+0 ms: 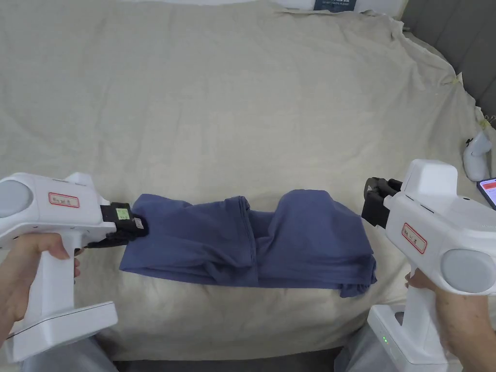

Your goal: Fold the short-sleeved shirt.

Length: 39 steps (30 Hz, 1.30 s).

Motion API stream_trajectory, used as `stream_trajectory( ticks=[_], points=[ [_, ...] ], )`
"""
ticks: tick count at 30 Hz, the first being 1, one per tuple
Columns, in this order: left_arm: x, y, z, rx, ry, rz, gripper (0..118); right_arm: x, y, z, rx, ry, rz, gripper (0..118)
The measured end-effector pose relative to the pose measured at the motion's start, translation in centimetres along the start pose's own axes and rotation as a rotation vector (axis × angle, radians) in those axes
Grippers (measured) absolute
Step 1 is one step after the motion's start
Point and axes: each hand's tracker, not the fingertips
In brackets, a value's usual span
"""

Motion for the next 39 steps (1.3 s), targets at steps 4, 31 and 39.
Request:
stream_trajectory(
  ticks=[4,31,39],
  points=[
    [-0.2,0.8,2.6,0.066,0.073,-0.019,0,0.1,0.1,0.0,0.004,0.008,-0.001,0],
    [17.9,-5.0,1.7,0.024,0.202,-0.705,0,2.3,-0.2,1.3,0.04,0.027,-0.116,0],
    [19.2,-7.4,-8.7,-0.134,0.188,-0.643,0,4.6,-0.5,2.7,0.041,-0.026,-0.152,0]
  ],
)
